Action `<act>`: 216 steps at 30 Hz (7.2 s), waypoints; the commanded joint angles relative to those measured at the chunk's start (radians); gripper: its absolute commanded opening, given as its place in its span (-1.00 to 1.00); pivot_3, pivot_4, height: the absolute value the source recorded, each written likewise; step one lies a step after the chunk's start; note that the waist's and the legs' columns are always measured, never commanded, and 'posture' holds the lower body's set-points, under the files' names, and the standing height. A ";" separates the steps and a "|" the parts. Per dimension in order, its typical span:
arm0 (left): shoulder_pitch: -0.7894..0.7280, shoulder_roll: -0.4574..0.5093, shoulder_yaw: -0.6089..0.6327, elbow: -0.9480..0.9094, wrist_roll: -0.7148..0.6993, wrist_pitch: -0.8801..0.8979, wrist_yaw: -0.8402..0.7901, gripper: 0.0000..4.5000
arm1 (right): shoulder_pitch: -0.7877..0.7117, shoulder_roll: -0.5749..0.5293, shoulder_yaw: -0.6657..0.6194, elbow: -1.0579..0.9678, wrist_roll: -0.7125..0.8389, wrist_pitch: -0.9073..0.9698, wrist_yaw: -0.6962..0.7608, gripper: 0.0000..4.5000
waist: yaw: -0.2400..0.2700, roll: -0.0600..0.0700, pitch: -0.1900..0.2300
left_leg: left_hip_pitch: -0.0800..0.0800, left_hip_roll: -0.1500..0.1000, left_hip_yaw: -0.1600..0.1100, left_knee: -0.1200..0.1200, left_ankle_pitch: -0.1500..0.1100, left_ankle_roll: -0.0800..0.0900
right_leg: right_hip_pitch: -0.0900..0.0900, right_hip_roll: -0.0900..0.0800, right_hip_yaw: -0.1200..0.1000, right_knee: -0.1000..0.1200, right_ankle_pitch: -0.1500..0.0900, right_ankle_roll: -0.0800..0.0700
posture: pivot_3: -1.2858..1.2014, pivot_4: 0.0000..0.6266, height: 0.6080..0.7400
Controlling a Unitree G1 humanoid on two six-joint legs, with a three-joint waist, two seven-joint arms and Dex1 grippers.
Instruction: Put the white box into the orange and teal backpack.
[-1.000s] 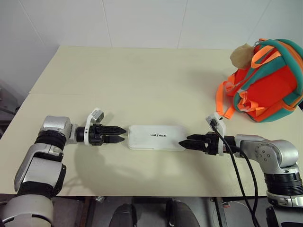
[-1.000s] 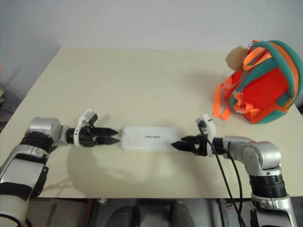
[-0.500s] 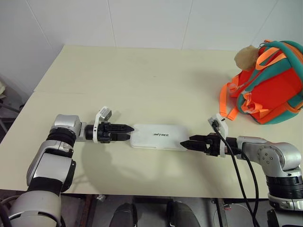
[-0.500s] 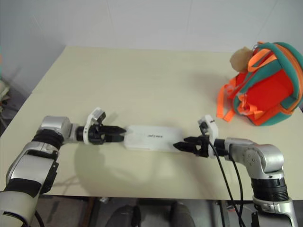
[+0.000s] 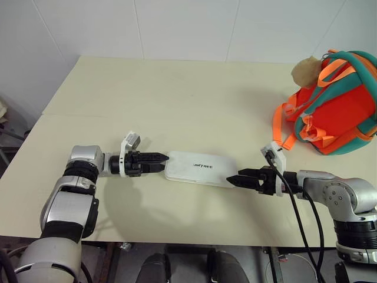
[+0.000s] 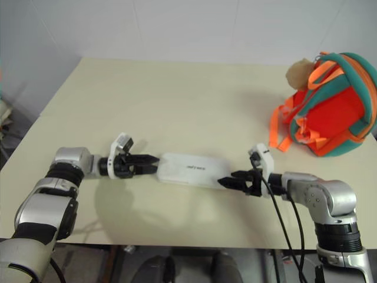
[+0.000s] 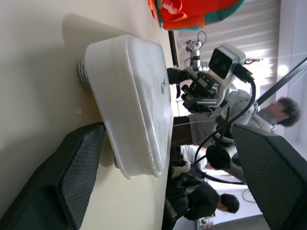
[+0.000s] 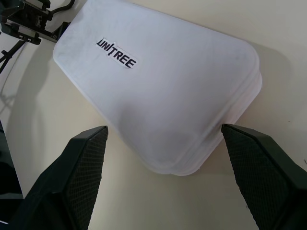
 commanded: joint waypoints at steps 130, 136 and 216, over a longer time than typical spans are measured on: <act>0.047 0.114 0.170 -0.265 -0.162 0.183 0.002 -0.39 | 0.003 -0.077 0.040 -0.044 -0.021 -0.173 0.113 1.00 | -0.004 0.000 0.000 | -0.002 0.001 0.004 -0.001 0.001 0.000 | -0.002 0.002 -0.004 -0.003 0.005 -0.003 | 0.03 -0.52 1.00; 0.092 0.105 0.260 -0.350 -0.218 0.245 0.096 -0.39 | -0.001 -0.083 0.036 -0.033 -0.027 -0.185 0.111 1.00 | -0.004 0.000 0.000 | -0.002 0.001 0.004 -0.001 0.001 0.000 | -0.002 0.002 -0.004 -0.003 0.005 -0.003 | 0.03 -0.52 1.00; 0.229 0.008 0.590 -0.688 -0.614 0.471 0.580 -0.39 | -0.756 0.128 -0.195 1.347 -0.555 -1.306 -0.427 1.00 | -0.057 0.001 0.000 | 0.001 0.002 0.005 -0.005 0.007 -0.009 | -0.002 0.002 -0.002 -0.002 0.005 -0.003 | 0.03 -0.52 1.00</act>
